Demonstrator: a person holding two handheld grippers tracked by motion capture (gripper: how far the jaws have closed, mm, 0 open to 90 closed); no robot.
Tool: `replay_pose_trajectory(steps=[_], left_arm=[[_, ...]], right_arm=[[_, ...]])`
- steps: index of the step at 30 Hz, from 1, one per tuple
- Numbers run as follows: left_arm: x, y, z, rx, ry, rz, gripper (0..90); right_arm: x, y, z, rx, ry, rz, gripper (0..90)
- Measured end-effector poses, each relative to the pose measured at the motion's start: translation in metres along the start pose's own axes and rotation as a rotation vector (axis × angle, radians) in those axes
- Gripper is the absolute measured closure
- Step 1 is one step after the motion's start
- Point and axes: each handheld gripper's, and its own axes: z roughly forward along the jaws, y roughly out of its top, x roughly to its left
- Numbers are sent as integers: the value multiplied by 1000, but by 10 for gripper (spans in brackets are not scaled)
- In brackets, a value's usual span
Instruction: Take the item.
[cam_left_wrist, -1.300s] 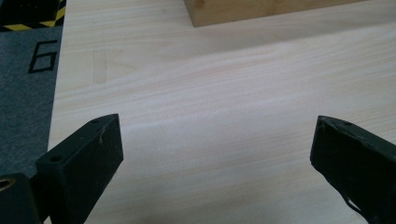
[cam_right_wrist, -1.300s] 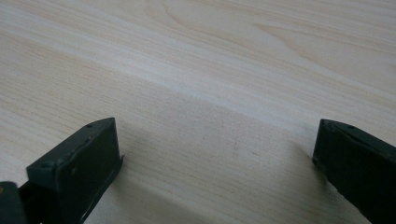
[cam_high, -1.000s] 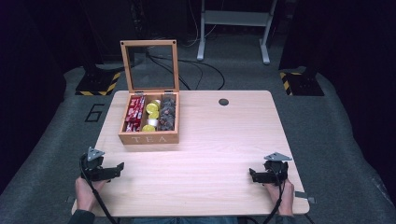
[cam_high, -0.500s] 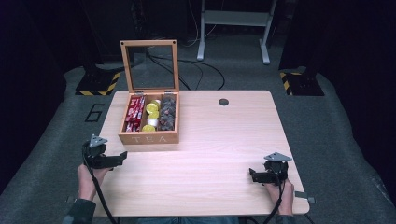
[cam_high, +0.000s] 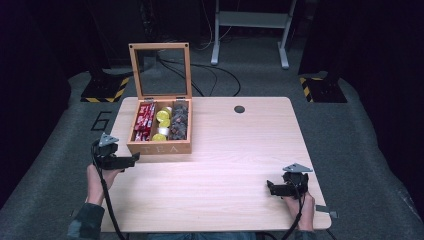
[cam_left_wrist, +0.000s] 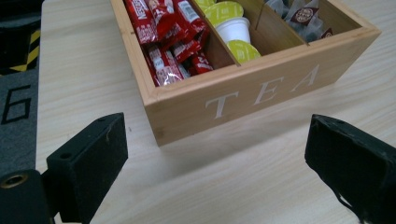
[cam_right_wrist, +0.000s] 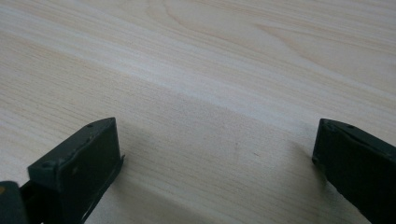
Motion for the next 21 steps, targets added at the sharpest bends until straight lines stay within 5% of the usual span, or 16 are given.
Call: replay_pose_trajectory(steps=[21], left_arm=[[-7,46,13,-1,-25,64,29]], right_arm=[[0,0,0,-1,-1,-3,2]])
